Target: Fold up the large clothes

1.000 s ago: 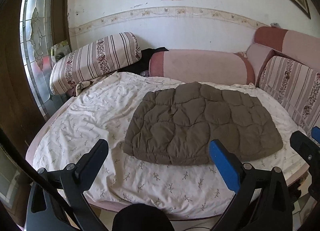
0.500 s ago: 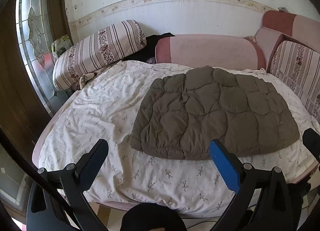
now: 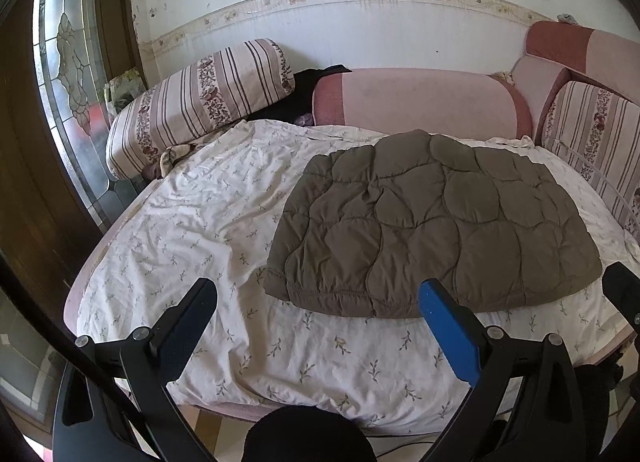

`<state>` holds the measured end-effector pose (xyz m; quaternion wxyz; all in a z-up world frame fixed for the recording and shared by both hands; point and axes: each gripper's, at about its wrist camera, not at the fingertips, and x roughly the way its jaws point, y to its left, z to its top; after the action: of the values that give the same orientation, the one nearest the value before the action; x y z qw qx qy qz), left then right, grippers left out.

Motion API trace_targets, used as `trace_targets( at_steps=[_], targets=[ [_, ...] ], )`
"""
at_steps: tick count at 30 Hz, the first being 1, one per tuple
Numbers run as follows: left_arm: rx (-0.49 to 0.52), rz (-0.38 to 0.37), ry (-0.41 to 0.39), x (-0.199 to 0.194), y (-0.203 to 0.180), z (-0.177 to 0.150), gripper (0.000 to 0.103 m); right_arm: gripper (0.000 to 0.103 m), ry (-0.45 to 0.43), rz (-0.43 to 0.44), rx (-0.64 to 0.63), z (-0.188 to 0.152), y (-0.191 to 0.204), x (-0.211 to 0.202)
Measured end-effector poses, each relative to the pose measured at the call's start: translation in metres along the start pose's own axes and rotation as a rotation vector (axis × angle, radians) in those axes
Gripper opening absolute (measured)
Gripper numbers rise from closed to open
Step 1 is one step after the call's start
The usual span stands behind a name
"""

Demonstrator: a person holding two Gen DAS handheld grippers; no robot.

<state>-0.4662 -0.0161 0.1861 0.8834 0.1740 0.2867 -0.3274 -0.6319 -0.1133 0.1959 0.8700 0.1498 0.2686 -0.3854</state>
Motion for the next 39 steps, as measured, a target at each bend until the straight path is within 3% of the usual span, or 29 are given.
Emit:
trace_targets(
  at_steps=[36,39],
  targets=[
    [-0.004,0.011,0.006,-0.001,0.0,-0.002,0.101,0.092,0.025,-0.003,-0.009,-0.008,0.0,0.008],
    [-0.037,-0.03,0.025,0.004,0.006,-0.004,0.101,0.092,0.031,-0.003,-0.004,-0.006,-0.002,0.011]
  ],
)
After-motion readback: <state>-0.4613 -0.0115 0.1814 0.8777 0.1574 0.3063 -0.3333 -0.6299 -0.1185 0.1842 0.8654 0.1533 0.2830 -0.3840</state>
